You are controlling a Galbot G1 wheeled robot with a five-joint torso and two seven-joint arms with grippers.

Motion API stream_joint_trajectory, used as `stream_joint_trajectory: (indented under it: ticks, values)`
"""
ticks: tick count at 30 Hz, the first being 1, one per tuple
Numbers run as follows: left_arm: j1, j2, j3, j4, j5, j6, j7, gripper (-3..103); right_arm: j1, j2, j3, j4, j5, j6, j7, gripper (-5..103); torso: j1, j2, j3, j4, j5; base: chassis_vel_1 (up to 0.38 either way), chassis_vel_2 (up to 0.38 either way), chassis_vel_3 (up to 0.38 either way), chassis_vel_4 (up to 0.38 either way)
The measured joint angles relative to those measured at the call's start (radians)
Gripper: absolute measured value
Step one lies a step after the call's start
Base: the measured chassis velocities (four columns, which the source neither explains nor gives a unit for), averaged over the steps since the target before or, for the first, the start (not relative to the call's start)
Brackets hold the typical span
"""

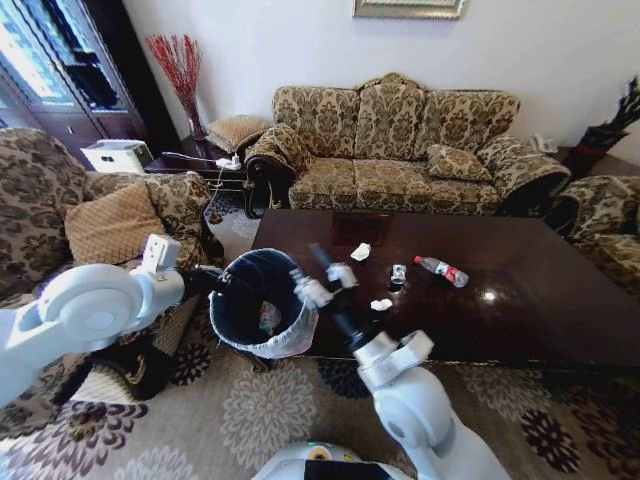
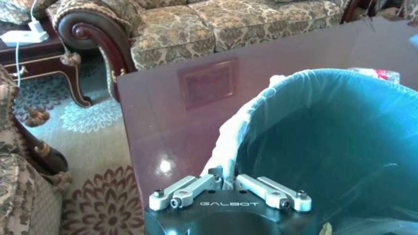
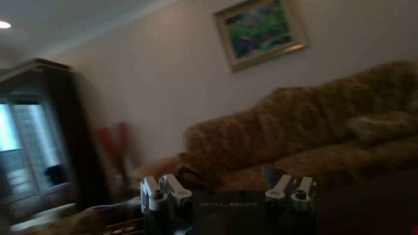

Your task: Move to the front of the table and place the trash on the table into the trash bin.

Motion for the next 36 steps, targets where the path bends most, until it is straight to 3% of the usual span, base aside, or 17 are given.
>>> stream_joint_trajectory:
  ticks: [1,2,4,5,7,13,25,28,30,36]
  values:
    - [0.002,-0.004,0.0,-0.003,0.001,0.001,0.001,0,0.011,0.012,0.014,-0.048,0.034,0.022,0.118,81,0.0,0.0,0.0,0.0,0.0003,0.0,0.0,0.0,0.0]
    - [0.002,-0.004,0.0,-0.003,0.001,0.001,0.001,0,0.011,0.012,0.014,-0.048,0.034,0.022,0.118,81,0.0,0.0,0.0,0.0,0.0003,0.0,0.0,0.0,0.0]
    - [0.004,-0.013,0.001,-0.003,0.006,0.001,0.0,0,0.02,0.025,0.072,-0.118,0.133,0.034,0.261,91,0.0,0.0,0.0,0.0008,0.0005,0.0,0.0,0.0,0.0]
    - [0.005,-0.016,0.002,-0.002,0.009,0.001,0.0,0,0.016,0.029,0.11,-0.142,0.181,0.023,0.278,91,0.0,0.0,0.0,0.0003,0.0001,0.0,0.0,0.0,0.0]
    - [0.008,-0.021,0.004,-0.001,0.013,0.001,0.001,0,0.012,0.016,0.18,-0.198,0.268,-0.003,0.278,99,0.0,0.0,0.0,-0.0001,-0.0004,0.0,0.0,0.0,0.0]
    - [0.01,-0.031,0.013,0.003,0.026,0.0,0.004,0,0.053,-0.012,0.203,-0.343,0.42,-0.056,0.233,100,0.0,0.0,0.0,0.0002,0.0002,0.0,0.0,0.0,0.0]
    - [0.016,-0.05,0.013,-0.004,0.035,0.0,0.006,0,0.197,0.05,0.104,-0.521,0.423,-0.105,0.239,103,0.0,0.0,0.0,0.0004,-0.0002,0.0,0.0,0.0,0.0]
    - [0.018,-0.051,0.016,0.002,0.081,-0.001,0.022,0,0.213,0.051,0.097,-0.551,0.458,-0.127,0.233,92,0.0,0.0,0.0,0.0,-0.0002,0.0,0.0,0.0,0.0]
    - [0.018,-0.051,0.018,0.003,0.084,-0.001,0.025,0,0.217,0.051,0.096,-0.56,0.473,-0.132,0.231,92,0.0,0.0,0.0,0.0,-0.0002,0.0,0.0,0.0,0.0]
    - [0.02,-0.068,0.025,0.009,0.095,-0.002,0.03,0,0.233,0.066,0.102,-0.583,0.491,-0.134,0.227,73,0.0,0.0,0.0,0.0001,-0.0005,0.0,0.0,0.0,0.0]
